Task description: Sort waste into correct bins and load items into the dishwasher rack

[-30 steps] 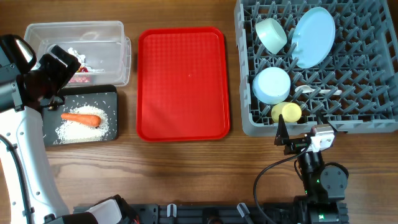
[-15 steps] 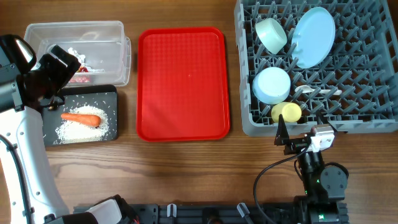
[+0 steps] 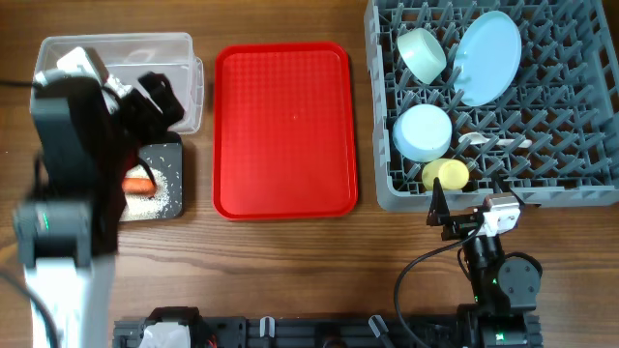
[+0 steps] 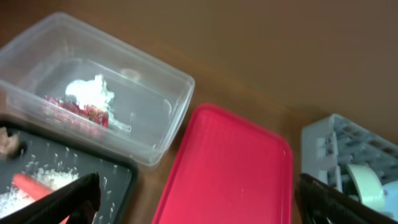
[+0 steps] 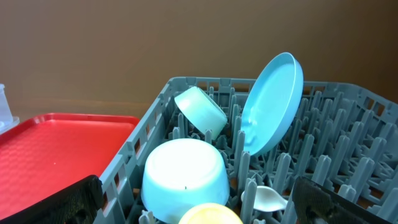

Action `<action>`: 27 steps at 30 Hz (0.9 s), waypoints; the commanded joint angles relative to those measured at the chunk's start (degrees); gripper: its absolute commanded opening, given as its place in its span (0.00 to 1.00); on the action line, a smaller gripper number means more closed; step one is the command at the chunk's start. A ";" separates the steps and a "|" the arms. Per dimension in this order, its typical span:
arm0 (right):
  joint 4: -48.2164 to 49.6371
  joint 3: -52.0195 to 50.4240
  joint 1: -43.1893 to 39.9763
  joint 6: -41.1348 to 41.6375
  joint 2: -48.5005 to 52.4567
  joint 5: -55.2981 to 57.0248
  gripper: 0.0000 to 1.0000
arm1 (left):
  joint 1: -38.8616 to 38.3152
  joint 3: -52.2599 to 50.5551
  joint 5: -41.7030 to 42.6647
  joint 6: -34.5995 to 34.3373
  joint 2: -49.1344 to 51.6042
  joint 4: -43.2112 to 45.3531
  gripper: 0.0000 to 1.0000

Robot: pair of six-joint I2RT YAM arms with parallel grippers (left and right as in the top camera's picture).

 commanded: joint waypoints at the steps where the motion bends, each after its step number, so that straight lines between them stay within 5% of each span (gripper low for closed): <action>1: 0.13 -0.11 -0.24 -0.52 -0.35 -0.24 1.00 | 0.48 -15.10 -4.90 3.45 -10.01 10.91 1.00; 10: 0.13 -0.11 -0.24 -0.57 -0.35 -0.24 1.00 | 5.27 -51.71 3.61 3.43 -37.99 40.00 1.00; 18: 0.13 -0.11 -0.24 -0.57 -0.35 -0.24 1.00 | 5.27 -64.65 3.34 3.43 -54.10 43.82 1.00; 27: 0.11 -0.11 -0.24 -0.55 -0.35 -0.24 1.00 | 5.27 -71.06 1.99 3.43 -59.80 47.98 1.00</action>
